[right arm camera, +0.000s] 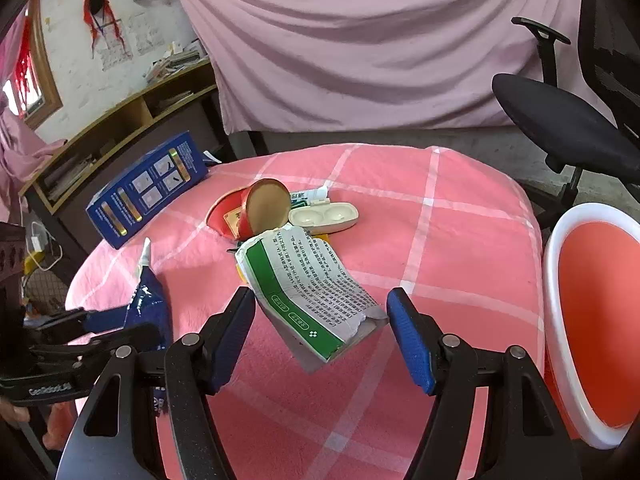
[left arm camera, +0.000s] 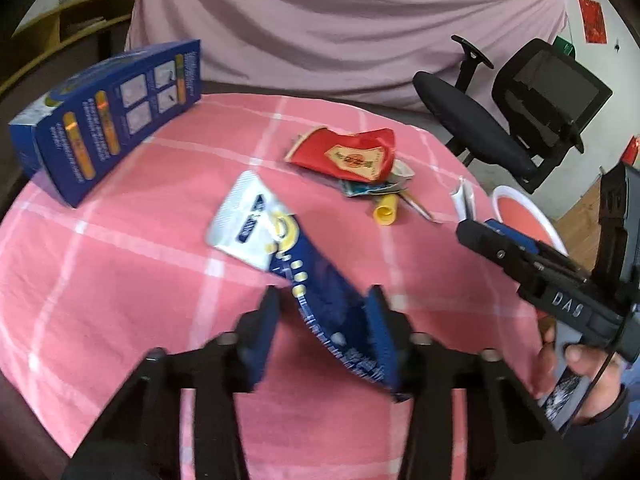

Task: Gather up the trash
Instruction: 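Grasp the white-blue tube with left while right grasps the green-white medicine box, then carry the tube and medicine box over the bucket and open both tools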

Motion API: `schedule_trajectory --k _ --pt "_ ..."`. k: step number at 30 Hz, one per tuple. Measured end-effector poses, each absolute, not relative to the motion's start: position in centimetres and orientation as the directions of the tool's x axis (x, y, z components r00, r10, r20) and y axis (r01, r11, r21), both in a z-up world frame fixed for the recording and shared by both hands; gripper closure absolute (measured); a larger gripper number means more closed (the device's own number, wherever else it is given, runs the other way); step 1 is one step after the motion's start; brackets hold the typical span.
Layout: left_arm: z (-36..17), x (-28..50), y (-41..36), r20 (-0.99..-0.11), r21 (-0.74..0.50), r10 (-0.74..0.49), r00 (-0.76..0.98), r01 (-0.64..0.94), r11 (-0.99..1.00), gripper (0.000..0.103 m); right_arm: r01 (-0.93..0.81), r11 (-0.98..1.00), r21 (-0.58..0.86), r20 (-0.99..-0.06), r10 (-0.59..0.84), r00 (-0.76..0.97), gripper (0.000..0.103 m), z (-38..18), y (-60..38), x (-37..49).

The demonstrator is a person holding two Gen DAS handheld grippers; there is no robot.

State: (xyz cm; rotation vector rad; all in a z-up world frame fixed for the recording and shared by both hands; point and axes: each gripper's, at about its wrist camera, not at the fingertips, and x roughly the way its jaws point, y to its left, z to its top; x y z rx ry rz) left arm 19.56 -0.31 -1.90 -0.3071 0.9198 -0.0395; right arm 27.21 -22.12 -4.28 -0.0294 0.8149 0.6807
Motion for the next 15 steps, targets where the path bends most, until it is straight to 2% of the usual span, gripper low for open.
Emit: schedule_trajectory --k 6,11,15 --pt "-1.1 19.4 -0.5 -0.748 -0.282 -0.159 0.645 -0.091 0.955 0.088 -0.57 0.787 0.236 -0.65 0.564 0.51 0.036 -3.8 -22.6 26.9" --pt "-0.4 18.2 -1.3 -0.704 -0.245 -0.128 0.698 -0.069 0.967 0.09 -0.56 0.795 0.234 -0.606 0.569 0.556 0.036 -3.0 -23.3 26.3" --pt "0.8 17.6 -2.3 -0.639 -0.186 -0.082 0.765 -0.05 0.981 0.09 -0.555 0.803 0.217 -0.537 0.573 0.619 0.036 -2.0 -24.1 25.2"
